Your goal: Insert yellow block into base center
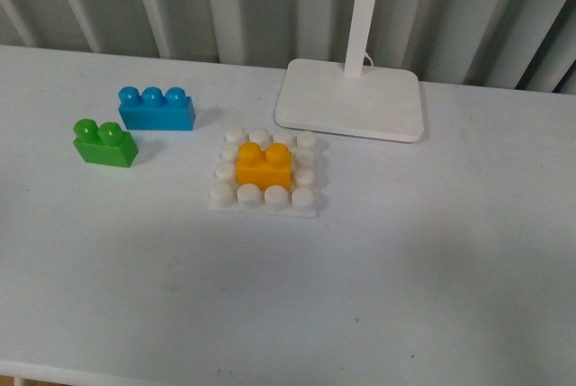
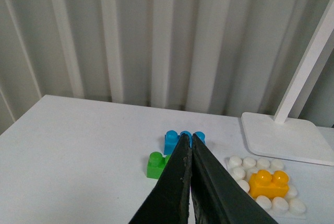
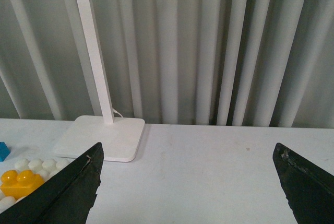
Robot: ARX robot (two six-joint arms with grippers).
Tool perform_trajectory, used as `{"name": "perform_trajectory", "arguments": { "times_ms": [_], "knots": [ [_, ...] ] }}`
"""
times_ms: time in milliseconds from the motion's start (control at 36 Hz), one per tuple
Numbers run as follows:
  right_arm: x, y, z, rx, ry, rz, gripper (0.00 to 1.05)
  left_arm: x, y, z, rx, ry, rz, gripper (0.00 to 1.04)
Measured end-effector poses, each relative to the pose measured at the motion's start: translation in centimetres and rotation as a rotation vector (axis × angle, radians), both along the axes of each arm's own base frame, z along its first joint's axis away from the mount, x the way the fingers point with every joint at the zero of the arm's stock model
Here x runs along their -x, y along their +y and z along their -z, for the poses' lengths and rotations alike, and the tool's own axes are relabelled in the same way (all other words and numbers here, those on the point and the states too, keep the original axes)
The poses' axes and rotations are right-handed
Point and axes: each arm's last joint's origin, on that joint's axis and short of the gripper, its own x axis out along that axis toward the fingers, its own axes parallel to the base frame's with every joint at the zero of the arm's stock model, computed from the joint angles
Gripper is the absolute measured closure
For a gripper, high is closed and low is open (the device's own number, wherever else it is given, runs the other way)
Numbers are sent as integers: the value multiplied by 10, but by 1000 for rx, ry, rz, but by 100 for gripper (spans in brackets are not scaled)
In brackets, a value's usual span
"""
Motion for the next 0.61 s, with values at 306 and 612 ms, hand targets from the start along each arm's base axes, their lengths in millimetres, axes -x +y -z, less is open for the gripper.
{"name": "perform_trajectory", "arguments": {
  "times_ms": [306, 612],
  "knots": [
    [0, 0, 0, 0, 0, 0, 9, 7, 0, 0, 0, -2, 0, 101],
    [0, 0, 0, 0, 0, 0, 9, 13, 0, 0, 0, -2, 0, 101]
  ]
}}
